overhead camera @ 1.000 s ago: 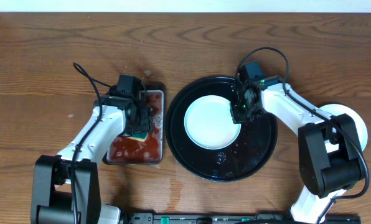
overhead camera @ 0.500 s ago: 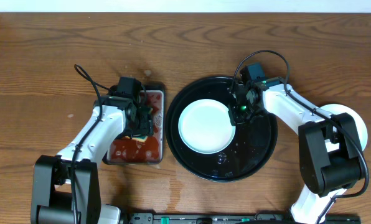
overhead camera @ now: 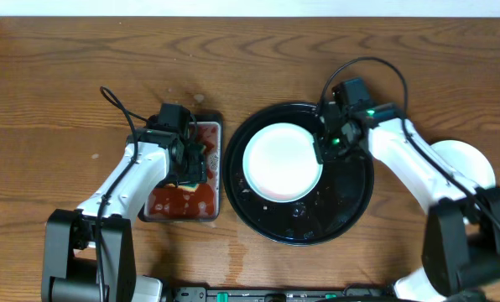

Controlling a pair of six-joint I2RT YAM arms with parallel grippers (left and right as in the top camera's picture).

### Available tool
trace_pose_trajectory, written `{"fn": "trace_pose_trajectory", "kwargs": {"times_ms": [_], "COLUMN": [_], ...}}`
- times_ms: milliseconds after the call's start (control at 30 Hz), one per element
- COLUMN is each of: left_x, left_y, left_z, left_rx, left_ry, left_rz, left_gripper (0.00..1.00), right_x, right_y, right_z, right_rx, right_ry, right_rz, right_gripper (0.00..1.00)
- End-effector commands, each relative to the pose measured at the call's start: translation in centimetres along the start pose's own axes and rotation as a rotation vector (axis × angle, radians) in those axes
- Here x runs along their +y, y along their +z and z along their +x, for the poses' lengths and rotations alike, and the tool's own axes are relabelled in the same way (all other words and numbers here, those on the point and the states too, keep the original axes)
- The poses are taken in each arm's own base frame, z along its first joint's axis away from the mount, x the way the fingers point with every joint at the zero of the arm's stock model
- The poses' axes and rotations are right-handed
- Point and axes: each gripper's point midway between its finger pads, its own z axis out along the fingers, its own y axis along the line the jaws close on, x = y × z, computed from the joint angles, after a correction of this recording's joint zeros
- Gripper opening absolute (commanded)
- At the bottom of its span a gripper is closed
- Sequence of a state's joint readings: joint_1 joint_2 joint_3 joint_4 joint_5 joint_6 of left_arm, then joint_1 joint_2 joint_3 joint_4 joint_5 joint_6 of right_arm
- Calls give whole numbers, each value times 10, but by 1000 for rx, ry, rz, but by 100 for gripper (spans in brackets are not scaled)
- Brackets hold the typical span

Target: Clean dirty plates on tray and stack at the side

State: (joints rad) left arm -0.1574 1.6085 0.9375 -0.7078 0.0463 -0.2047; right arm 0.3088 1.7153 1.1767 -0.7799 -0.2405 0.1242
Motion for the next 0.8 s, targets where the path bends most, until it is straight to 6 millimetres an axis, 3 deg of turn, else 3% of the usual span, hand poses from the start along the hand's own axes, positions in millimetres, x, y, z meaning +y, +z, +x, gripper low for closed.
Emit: {"fn": "trace_pose_trajectory", "kwargs": {"times_ms": [0,400,767], "left_x": [3,3,3], "left_y": [2,2,2], "left_z": [2,2,2], "left_rx": [11,11,11], "left_ry": [6,6,5], "left_rz": [-8,-8,-8], "left_gripper": [78,79,79], "right_x": [-17,-43,-35], "right_y": [-22,-75,-91], "right_z": [-6,-1,4], "right_rx": [-65,-173,-231], "right_ry": [23,70,38], "right_rz": [121,381,562], "right_gripper": [1,1,1]}}
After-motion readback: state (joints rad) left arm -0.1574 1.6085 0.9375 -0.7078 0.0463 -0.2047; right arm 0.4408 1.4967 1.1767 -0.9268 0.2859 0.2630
